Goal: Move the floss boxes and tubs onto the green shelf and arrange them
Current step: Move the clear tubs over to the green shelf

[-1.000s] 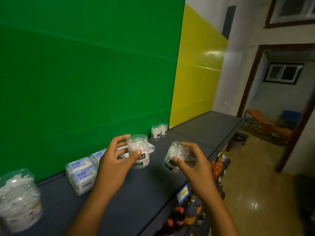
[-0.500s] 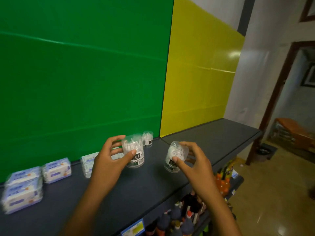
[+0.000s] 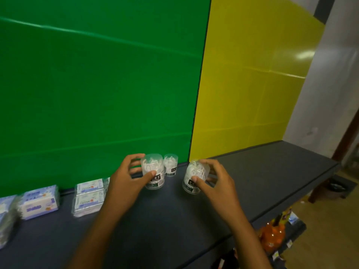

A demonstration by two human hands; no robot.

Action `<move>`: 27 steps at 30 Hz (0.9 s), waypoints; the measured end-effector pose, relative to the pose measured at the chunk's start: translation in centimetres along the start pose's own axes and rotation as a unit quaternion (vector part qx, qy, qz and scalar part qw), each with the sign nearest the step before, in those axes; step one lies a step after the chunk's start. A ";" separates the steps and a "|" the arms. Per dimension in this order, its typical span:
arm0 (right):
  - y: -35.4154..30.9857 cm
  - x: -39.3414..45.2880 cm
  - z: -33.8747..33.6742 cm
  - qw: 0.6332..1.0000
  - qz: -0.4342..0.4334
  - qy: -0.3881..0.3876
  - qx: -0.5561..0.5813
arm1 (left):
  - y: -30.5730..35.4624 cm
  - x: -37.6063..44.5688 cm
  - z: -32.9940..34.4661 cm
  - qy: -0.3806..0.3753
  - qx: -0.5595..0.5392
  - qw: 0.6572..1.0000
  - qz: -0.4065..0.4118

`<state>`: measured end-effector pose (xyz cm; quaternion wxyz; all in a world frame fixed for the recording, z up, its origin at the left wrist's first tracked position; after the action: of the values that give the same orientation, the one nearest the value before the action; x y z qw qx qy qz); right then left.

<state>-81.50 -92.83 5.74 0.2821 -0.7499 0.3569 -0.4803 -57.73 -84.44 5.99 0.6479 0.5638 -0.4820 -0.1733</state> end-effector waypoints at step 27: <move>11.6 10.7 6.2 0.988 -0.112 -0.086 0.054 | -8.1 2.6 6.4 0.107 0.126 0.983 -0.082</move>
<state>-75.78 -107.77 0.07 0.2964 -0.8073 0.2183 -0.4613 -59.14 -92.49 -0.82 0.6029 0.6938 -0.3802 -0.1029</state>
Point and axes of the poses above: each hand's wrist, its own x-axis towards the middle knuckle, its own z-axis out of the palm, y = z × x, the point moved 6 cm from there along x, towards the middle knuckle, and after that the axes turned 3 degrees about -x, right-handed, at the moved point
